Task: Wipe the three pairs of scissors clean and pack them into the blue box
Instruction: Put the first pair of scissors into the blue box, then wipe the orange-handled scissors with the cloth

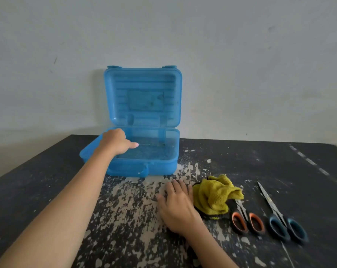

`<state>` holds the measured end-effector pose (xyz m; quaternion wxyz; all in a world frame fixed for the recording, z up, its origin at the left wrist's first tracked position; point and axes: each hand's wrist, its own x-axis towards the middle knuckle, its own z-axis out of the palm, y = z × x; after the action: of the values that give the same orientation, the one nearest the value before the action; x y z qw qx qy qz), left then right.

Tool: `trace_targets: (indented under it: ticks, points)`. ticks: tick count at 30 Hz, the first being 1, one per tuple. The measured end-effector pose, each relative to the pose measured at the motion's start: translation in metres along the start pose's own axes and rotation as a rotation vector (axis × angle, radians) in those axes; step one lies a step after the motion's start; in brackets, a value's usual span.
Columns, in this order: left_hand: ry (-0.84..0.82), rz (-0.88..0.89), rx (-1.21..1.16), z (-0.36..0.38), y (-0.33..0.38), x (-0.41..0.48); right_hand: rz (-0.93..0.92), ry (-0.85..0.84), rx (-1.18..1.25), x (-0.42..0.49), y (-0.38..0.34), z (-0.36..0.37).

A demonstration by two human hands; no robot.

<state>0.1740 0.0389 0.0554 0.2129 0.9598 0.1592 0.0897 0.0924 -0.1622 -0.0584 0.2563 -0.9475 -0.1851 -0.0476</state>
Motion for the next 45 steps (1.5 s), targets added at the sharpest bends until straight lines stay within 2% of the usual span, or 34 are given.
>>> trace_targets:
  ticks: [7,10,12,13,17,20,23,26,31,36,42,45]
  points:
    - [-0.049,0.179,-0.154,0.022,0.038,-0.103,0.055,0.207,0.455,-0.01,0.0,-0.038]
    - [-0.097,0.234,-0.127,0.036,0.042,-0.129,0.097,0.435,0.396,-0.023,0.01,-0.073]
    - [-0.138,0.265,-0.115,0.048,0.043,-0.14,0.192,0.544,0.294,-0.034,0.023,-0.099]
    - [-0.149,0.285,-0.1,0.054,0.043,-0.144,0.271,0.524,0.231,-0.04,0.031,-0.11]
    - [-0.2,0.335,-0.062,0.073,0.041,-0.152,0.522,0.175,0.011,-0.057,0.06,-0.131]
    - [-0.276,0.342,-0.006,0.079,0.04,-0.154,0.538,-0.096,-0.133,-0.063,0.063,-0.134]
    - [-0.405,0.333,0.082,0.081,0.04,-0.155,0.509,-0.183,-0.159,-0.063,0.062,-0.126]
    - [-0.473,0.317,0.118,0.079,0.041,-0.16,0.496,-0.165,-0.235,-0.06,0.062,-0.121]
    - [-0.485,0.323,0.178,0.079,0.042,-0.163,0.478,-0.161,-0.351,-0.061,0.062,-0.122]
    - [-0.46,0.354,0.183,0.076,0.041,-0.167,0.462,-0.055,-0.291,-0.067,0.057,-0.126]
    - [-0.291,0.427,-0.011,0.076,0.043,-0.166,0.541,0.167,-0.44,-0.071,0.058,-0.136]
    - [-0.256,0.457,-0.252,0.073,0.051,-0.169,0.451,0.319,-0.447,-0.072,0.045,-0.144]
